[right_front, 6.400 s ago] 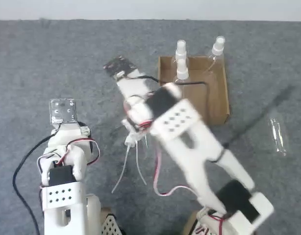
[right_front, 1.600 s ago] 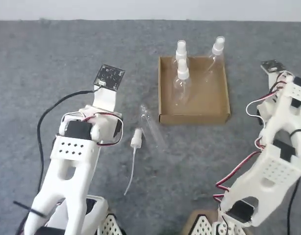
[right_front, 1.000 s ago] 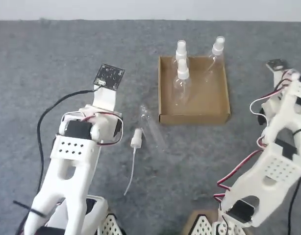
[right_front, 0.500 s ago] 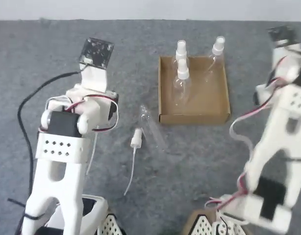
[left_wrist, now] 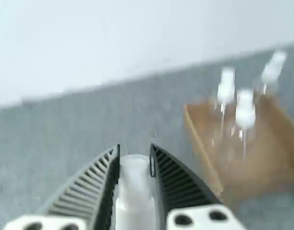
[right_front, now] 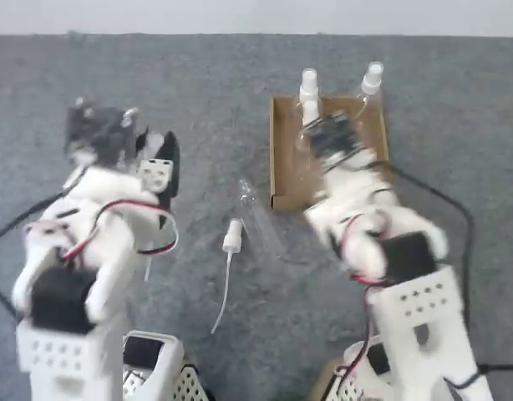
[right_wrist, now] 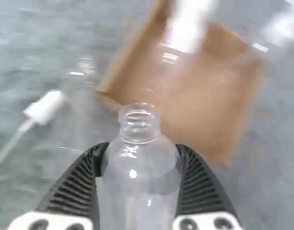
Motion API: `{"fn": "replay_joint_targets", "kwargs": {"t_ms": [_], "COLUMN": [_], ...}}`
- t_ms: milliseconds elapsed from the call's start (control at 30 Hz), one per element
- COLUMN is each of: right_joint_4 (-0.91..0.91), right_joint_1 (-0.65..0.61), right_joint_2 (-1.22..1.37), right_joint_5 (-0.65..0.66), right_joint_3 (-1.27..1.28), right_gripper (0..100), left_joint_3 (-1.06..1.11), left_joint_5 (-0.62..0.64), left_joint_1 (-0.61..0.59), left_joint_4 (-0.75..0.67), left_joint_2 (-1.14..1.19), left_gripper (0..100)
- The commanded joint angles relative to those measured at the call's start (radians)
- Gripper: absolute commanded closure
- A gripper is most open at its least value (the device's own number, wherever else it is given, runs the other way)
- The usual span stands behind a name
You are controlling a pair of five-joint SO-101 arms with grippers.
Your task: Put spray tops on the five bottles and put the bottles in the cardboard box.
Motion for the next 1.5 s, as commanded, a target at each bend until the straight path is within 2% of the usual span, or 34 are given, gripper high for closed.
{"fn": "replay_joint_targets", "kwargs": {"t_ms": [0, 200, 400, 600, 800, 867, 1133, 1333, 1467], "right_joint_4": [-0.157, -0.358, -0.383, -0.461, -0.694, -0.743, -0.748, -0.746, -0.746], "right_joint_1": [-0.206, -0.387, -0.435, -0.499, -0.499, -0.493, -0.498, -0.499, -0.499], "right_joint_2": [-0.039, -0.047, -0.05, -0.051, -0.105, -0.143, -0.242, -0.239, -0.239], "right_joint_5": [-0.052, -0.048, -0.044, -0.055, -0.137, -0.146, -0.15, -0.15, -0.15], "right_joint_3": [0.081, 0.252, 0.27, 0.276, 0.422, 0.476, 0.542, 0.542, 0.543], "right_gripper": [99.3, 99.3, 99.3, 99.3, 99.3, 99.3, 99.3, 99.3, 99.3], "left_joint_3": [-0.137, -0.24, -0.24, -0.202, -0.065, -0.047, -0.042, 0.088, 0.15], "left_joint_5": [0.046, 0.147, 0.252, 0.379, 0.387, 0.387, 0.391, 0.391, 0.393], "left_joint_1": [-0.005, -0.005, -0.005, -0.005, -0.006, -0.006, -0.005, 0.005, 0.006], "left_joint_4": [-0.046, -0.123, -0.212, -0.239, -0.396, -0.404, -0.41, -0.529, -0.54], "left_joint_2": [-0.043, -0.012, -0.017, -0.017, -0.017, -0.017, -0.006, -0.017, -0.017], "left_gripper": [99, 99, 99, 99, 99, 99, 99, 99, 99]}}
